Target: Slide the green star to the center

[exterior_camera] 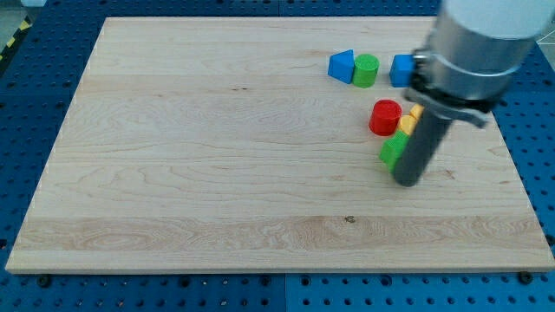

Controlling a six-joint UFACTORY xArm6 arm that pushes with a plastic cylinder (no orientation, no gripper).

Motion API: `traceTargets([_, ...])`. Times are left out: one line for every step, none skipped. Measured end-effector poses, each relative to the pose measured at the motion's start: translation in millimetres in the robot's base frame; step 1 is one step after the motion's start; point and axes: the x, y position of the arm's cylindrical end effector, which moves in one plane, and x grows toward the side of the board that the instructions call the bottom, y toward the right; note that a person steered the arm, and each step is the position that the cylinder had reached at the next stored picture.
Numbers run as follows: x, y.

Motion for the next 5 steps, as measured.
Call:
traceTargets([-1,-39])
traceTargets([35,-21])
traceTargets([61,72])
traceTargets([50,142])
traceTargets([24,141])
